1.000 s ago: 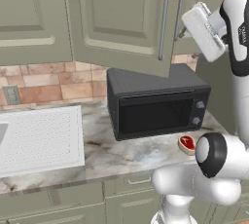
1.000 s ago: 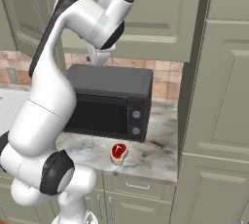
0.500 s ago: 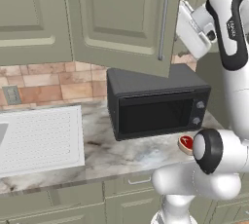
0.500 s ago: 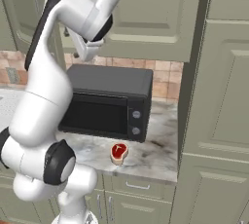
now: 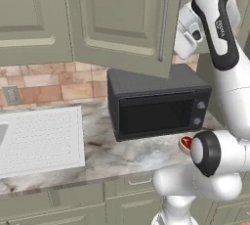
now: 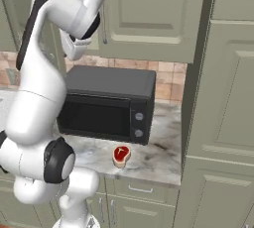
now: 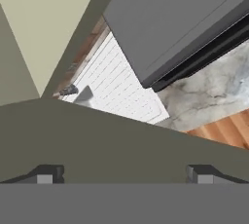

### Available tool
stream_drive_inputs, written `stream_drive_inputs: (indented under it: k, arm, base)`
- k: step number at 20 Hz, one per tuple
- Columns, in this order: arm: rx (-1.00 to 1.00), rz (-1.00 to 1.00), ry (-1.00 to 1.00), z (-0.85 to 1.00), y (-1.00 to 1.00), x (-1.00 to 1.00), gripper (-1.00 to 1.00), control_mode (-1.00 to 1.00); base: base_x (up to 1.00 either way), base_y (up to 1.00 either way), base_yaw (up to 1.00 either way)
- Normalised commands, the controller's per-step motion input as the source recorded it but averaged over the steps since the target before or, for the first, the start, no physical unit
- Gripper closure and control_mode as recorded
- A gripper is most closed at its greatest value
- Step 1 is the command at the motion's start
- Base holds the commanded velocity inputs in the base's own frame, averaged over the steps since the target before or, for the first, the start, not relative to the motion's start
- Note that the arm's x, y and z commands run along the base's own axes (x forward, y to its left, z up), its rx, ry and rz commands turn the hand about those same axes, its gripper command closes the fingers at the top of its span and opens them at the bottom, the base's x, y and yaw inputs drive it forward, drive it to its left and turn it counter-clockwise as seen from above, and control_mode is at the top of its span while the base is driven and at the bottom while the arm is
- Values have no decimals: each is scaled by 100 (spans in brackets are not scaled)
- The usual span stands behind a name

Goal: Retrieve the tupperware from the cabinet, then place the raw meat into the tupperware to avoid contamination.

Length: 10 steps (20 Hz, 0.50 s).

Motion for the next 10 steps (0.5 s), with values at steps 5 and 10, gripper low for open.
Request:
stream_drive_inputs:
  k: [5, 10]
  arm:
    - [0, 6, 0, 0, 55, -34, -100, -100]
    - [1, 2, 0, 0, 66, -48, -100, -100]
  base:
    - [0, 0, 0]
    - [0, 0, 0]
